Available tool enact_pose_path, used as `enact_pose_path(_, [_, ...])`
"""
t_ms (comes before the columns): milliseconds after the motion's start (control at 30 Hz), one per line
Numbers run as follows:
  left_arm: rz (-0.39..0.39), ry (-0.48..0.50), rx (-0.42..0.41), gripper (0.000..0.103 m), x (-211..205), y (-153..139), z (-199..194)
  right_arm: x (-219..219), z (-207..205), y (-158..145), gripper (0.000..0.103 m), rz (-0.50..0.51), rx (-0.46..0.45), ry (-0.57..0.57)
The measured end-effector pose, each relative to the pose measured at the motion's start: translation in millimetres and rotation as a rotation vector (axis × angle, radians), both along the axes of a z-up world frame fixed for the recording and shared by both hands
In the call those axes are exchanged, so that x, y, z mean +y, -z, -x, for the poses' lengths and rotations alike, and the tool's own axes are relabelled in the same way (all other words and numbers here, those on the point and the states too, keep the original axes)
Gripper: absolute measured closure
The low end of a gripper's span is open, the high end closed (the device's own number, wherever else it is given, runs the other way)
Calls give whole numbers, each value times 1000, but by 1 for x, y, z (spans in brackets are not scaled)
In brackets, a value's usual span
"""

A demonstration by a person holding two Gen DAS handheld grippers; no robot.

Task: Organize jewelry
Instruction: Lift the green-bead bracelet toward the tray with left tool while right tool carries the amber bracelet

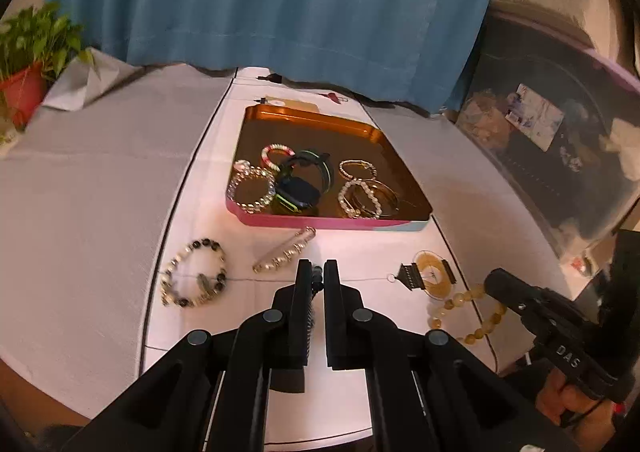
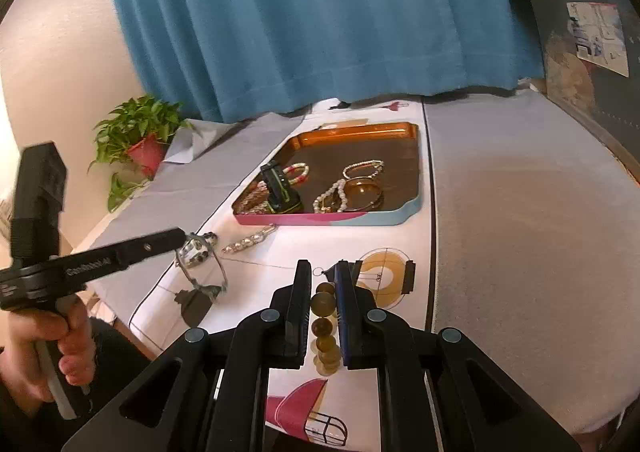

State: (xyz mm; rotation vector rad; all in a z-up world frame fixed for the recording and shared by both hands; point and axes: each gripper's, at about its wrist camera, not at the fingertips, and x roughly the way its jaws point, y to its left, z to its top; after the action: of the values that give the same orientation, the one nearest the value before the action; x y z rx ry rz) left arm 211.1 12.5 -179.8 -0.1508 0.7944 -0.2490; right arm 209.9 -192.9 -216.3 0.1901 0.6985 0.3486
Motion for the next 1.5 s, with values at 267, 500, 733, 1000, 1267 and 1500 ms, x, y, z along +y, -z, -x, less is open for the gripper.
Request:
enact_pose_path(267, [42,2,2,100,1,-16,-14,8,0,-34,91,69,-47,8])
enact_pose_path(500, [37,32,-76,100,-13,-56,-26,17,-17,-70,91,129,-93,-26])
enact_pose_path(733, [0,79,-165,100,-35,-97,-46,24,-44,-105,91,128,-152,-49])
enact_pose_path(1000, [0,105,-203,100,-49,-113,-78,23,-79,-123,91,134,-178,-26])
enact_pose_path(1267, [-20,136,-223,100,-54,-118,-110,16,-110,-115,91,108,-158,-1])
enact_pose_path(1500, [-60,97,-188,100,-40,-98,-148,23,-146,-95,91,118,-116,-52])
